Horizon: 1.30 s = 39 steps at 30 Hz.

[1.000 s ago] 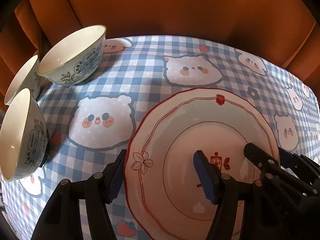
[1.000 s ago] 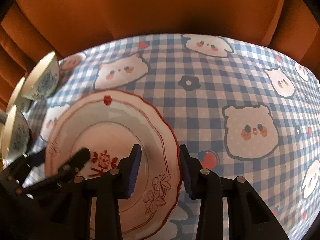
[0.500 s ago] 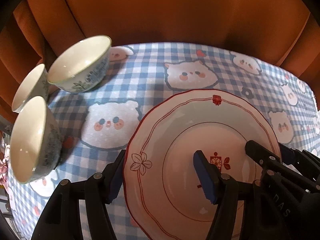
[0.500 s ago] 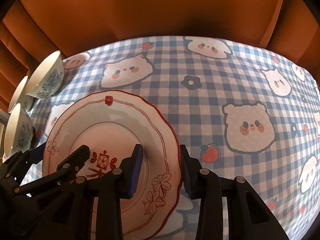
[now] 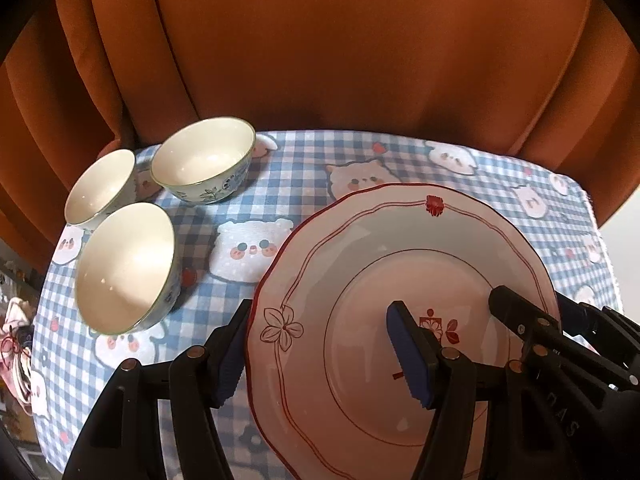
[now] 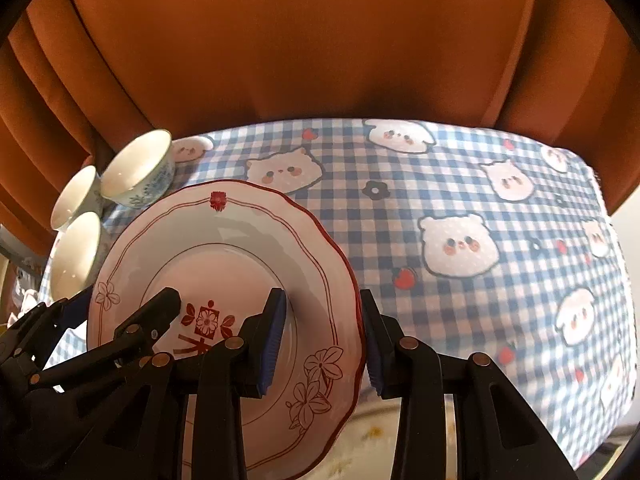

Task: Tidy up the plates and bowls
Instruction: 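Lift the red-rimmed plate off the tablecloth with the left tool, then carry the red-rimmed plate over the yellow-flower plates and lower it on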

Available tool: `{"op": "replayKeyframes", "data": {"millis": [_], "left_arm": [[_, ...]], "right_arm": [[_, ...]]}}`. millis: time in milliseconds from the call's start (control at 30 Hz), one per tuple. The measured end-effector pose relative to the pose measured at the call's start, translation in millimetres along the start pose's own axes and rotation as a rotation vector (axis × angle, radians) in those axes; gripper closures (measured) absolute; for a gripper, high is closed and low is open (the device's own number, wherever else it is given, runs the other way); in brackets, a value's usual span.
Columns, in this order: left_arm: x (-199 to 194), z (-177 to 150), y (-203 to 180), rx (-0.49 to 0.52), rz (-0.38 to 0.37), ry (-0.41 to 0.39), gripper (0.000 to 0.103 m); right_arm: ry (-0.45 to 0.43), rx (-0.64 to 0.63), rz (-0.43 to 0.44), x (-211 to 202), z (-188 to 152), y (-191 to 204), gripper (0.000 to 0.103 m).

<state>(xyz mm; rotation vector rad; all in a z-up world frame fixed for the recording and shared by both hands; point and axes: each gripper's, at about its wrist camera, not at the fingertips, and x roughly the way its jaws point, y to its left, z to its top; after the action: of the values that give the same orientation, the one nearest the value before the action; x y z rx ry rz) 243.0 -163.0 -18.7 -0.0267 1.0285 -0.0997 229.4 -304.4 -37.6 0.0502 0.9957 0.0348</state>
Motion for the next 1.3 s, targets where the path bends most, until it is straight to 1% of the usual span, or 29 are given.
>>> {"op": "replayKeyframes", "data": {"millis": [133, 300, 400, 567, 700, 900, 1067, 1167, 1300], "left_arm": [[-22.8, -13.7, -1.7, 0.031, -0.023, -0.021, 0.037], [-41.0, -33.4, -8.4, 0.073, -0.052, -0.021, 0.037], [-49.1, -46.3, -16.4, 0.103, -0.059, -0.018, 0.037], [-54.4, -61.6, -29.8, 0.122, -0.071, -0.007, 0.037], [-54.3, -73.3, -46.3, 0.13, -0.082, 0.0, 0.037], [-50.5, -90.4, -78.2, 0.137, -0.089, 0.024, 0.036], [-41.4, -102.8, -95.9, 0.092, -0.099, 0.034, 0.036], [-35.9, -109.9, -106.3, 0.082, -0.092, 0.038, 0.036], [-25.9, -116.7, -117.5, 0.073, -0.075, 0.063, 0.036]], "right_arm": [[-0.028, 0.026, -0.025, -28.8, -17.9, 3.5, 0.062], [-0.046, 0.075, -0.051, -58.2, -46.9, 2.5, 0.062], [-0.043, 0.11, -0.062, -69.3, -63.3, -0.8, 0.062], [-0.034, 0.142, -0.072, -81.5, -88.5, -12.2, 0.062], [-0.032, 0.15, -0.08, -87.0, -102.1, -23.9, 0.062], [-0.013, 0.161, -0.09, -91.6, -117.8, -53.9, 0.062], [0.021, 0.169, -0.081, -85.1, -127.7, -81.2, 0.062], [0.041, 0.165, -0.071, -79.1, -134.8, -95.0, 0.062], [0.061, 0.157, -0.062, -70.9, -140.8, -108.5, 0.062]]}}
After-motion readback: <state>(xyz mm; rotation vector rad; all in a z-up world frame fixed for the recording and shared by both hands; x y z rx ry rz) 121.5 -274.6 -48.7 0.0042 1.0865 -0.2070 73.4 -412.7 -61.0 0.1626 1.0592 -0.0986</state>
